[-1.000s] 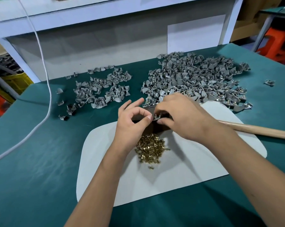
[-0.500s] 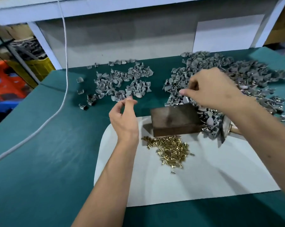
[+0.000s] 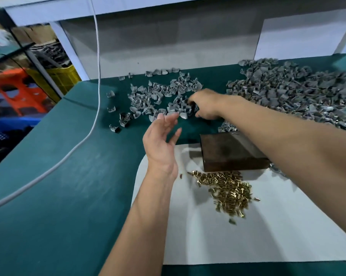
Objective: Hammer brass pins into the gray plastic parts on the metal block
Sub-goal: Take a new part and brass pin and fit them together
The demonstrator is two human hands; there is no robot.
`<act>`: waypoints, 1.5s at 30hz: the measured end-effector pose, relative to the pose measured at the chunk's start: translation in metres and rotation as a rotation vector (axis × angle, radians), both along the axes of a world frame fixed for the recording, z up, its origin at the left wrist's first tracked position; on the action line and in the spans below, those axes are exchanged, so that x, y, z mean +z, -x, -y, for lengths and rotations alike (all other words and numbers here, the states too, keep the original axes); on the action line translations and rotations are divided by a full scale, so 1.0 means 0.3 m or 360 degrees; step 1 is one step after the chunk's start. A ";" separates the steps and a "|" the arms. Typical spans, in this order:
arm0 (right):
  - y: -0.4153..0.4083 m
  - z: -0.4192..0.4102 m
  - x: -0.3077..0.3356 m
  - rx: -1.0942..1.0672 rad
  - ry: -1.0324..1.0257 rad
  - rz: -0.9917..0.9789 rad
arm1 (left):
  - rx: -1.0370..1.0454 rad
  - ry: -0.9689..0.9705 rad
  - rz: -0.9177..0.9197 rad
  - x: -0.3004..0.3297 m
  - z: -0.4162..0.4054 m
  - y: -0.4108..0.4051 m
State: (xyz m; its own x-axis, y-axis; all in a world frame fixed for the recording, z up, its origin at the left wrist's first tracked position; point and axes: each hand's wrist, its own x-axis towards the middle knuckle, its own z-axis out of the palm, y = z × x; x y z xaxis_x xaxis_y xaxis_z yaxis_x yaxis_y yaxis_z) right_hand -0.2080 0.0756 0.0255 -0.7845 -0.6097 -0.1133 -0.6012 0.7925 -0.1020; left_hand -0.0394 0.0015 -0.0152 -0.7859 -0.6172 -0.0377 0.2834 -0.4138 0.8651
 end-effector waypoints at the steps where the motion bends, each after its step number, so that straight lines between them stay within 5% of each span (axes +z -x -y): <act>1: -0.004 0.000 -0.003 0.0000 0.0070 0.0005 | -0.0116 -0.0067 -0.0037 0.002 0.016 -0.003; 13: -0.094 -0.088 0.039 0.0062 0.0518 0.0004 | -0.0052 -0.0327 0.0003 -0.013 0.040 0.013; 21: -0.247 -0.097 0.081 0.0030 0.0964 0.0126 | -0.0058 0.0557 -0.0009 -0.047 0.014 0.024; 24: -0.293 -0.107 0.078 -0.0031 0.1010 0.0081 | 0.0010 0.0523 -0.0015 -0.047 0.023 0.021; 27: -0.331 -0.119 0.073 0.0002 0.0903 -0.0027 | 0.0101 0.0282 0.0041 -0.039 0.040 0.020; 35: -0.491 -0.096 0.061 0.0642 -0.0019 0.0023 | 0.0298 -0.0025 0.0100 -0.030 0.058 0.031; 42: -0.536 -0.100 0.046 0.0683 -0.0072 -0.0012 | 0.0260 -0.0048 0.0029 -0.032 0.063 0.020; 45: -0.564 -0.142 0.051 0.0673 0.0159 -0.0099 | 0.0180 -0.0086 -0.0034 -0.018 0.052 0.013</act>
State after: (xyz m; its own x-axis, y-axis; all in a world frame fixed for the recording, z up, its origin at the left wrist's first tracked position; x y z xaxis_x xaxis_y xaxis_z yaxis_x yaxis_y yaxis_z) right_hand -0.0387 0.1181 0.0407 -0.4669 -0.8843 0.0022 -0.8781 0.4633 -0.1192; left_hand -0.0434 -0.0141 -0.0205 -0.7123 -0.6995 -0.0570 0.3493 -0.4237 0.8357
